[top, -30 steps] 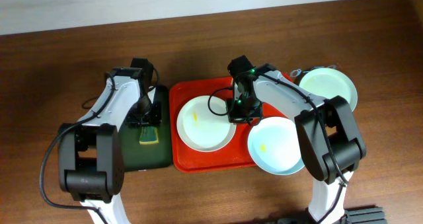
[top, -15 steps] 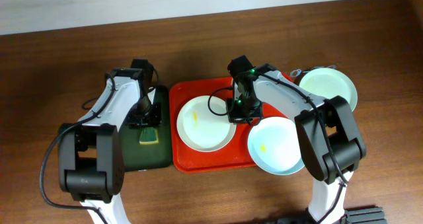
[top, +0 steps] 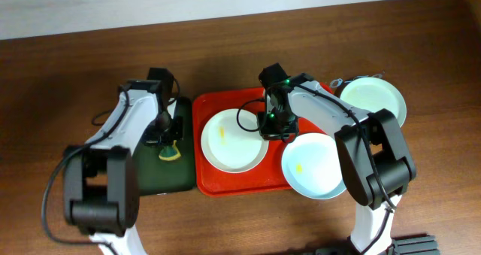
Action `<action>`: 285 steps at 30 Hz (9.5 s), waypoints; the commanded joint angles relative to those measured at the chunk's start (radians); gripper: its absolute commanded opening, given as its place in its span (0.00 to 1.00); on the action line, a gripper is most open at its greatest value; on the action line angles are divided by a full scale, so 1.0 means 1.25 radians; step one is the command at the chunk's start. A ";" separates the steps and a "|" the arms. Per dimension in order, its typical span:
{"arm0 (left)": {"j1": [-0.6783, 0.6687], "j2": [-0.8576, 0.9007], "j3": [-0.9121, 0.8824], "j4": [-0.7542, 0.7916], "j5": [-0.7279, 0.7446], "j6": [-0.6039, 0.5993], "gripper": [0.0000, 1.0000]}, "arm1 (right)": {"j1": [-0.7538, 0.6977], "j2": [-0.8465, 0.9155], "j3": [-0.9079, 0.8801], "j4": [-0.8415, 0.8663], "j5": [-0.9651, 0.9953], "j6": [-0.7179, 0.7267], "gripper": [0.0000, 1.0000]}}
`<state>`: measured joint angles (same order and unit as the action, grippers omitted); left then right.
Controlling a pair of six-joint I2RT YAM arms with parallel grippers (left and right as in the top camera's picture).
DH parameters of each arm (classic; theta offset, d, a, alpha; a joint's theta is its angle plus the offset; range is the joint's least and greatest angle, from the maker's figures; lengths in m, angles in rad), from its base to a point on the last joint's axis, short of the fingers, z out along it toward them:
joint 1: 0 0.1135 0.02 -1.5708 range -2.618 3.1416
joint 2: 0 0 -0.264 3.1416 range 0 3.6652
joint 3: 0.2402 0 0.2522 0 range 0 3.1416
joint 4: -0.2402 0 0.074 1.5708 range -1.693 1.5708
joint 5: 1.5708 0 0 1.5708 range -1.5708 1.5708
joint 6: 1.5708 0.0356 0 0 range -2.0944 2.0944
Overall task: Clean dirty plates on tray and stack at the side
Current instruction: 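Lower left gripper onto the sponge on the green tray and grasp it, then scrub the white plate with the sponge in the left gripper, then return the sponge to the green tray and raise left arm to rest, then lift the white plate with the right gripper and tilt it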
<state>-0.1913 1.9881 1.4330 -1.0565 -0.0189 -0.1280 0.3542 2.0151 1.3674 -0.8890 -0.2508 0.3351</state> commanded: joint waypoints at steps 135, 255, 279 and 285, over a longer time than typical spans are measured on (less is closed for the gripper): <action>-0.208 0.052 0.019 0.100 0.143 -0.107 0.00 | 0.005 0.004 -0.007 0.011 -0.044 -0.001 0.04; 0.070 0.038 0.320 -0.170 -0.014 -0.028 0.75 | 0.004 0.004 -0.007 0.014 -0.042 -0.004 0.04; 0.219 0.038 0.471 -0.142 -0.020 -0.034 0.99 | 0.004 0.004 -0.007 0.011 -0.042 -0.004 0.04; 0.226 0.038 0.471 -0.149 -0.020 -0.034 0.99 | 0.000 0.004 -0.007 0.013 -0.042 -0.003 0.04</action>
<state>0.0937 2.0403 2.0010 -1.2381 -0.0410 -0.1722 0.3523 2.0151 1.3598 -0.8749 -0.2962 0.3363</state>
